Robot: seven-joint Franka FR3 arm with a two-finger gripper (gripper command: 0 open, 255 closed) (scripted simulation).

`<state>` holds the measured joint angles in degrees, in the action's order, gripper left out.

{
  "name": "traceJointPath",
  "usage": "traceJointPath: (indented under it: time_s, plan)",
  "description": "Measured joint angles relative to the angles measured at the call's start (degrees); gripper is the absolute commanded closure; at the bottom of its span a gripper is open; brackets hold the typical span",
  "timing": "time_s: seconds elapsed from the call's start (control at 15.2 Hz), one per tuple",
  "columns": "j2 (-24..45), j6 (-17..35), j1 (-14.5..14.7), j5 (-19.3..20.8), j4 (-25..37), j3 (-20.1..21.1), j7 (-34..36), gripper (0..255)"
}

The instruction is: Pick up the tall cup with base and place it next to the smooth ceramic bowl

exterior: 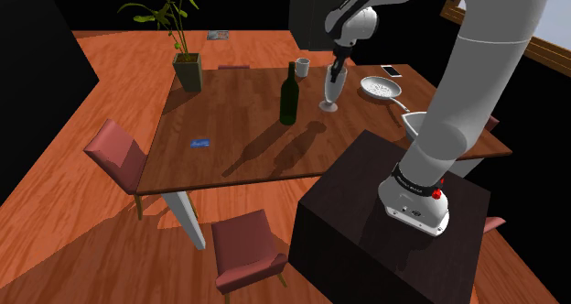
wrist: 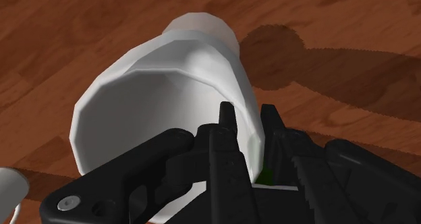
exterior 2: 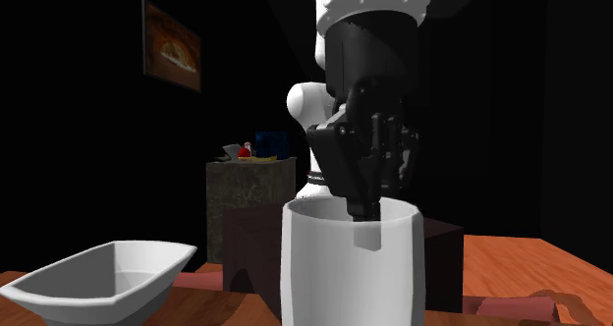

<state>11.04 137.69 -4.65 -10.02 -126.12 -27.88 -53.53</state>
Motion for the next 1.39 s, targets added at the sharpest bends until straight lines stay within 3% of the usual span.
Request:
traceJointPath:
  time_s: [1.39]
  plan:
    - [-10.0,-14.8,1.2,7.5,6.4,-1.2,5.5,255]
